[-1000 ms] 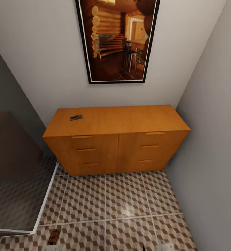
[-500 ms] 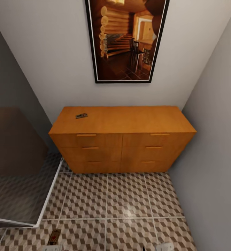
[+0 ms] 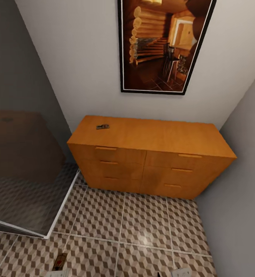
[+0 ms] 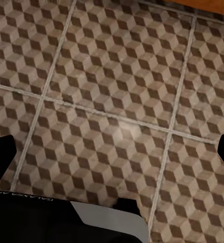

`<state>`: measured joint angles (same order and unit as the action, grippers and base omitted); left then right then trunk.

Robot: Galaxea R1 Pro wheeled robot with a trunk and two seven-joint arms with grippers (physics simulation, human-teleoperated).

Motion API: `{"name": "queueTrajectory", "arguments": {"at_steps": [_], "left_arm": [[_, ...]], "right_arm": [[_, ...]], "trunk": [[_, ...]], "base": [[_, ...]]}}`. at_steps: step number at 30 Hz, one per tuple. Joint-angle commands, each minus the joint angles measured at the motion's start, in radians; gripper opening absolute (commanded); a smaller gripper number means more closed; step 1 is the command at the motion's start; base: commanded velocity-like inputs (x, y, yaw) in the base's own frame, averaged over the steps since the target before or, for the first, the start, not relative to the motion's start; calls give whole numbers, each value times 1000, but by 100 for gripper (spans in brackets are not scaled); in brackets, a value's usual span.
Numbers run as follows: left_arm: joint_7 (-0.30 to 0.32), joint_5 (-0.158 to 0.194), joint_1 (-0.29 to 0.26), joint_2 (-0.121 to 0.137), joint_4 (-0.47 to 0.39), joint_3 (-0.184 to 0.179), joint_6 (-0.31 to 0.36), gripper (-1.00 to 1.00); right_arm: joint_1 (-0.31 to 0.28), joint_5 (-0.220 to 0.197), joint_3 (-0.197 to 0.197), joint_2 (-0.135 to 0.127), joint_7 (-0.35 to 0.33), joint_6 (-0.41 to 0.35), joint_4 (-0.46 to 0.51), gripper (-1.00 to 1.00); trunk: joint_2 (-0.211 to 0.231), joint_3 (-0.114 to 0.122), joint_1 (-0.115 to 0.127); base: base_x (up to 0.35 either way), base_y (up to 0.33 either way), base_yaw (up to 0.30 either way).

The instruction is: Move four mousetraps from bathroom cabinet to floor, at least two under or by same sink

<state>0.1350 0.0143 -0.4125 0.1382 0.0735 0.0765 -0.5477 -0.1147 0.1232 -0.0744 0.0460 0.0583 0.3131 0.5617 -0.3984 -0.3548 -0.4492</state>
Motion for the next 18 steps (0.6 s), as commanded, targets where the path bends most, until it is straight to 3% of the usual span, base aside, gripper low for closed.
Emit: {"name": "queueTrajectory", "arguments": {"at_steps": [1,18], "left_arm": [[3,-2,-2,0,5,8,-6,-100],[3,-2,-2,1,5,8,-6,-100]], "right_arm": [[0,10,-1,0,6,1,0,100],[0,10,-1,0,6,1,0,100]], "trunk": [[-2,-2,-1],[-2,-2,-1]], "base": [[178,-155,254],[177,-189,252]]}}
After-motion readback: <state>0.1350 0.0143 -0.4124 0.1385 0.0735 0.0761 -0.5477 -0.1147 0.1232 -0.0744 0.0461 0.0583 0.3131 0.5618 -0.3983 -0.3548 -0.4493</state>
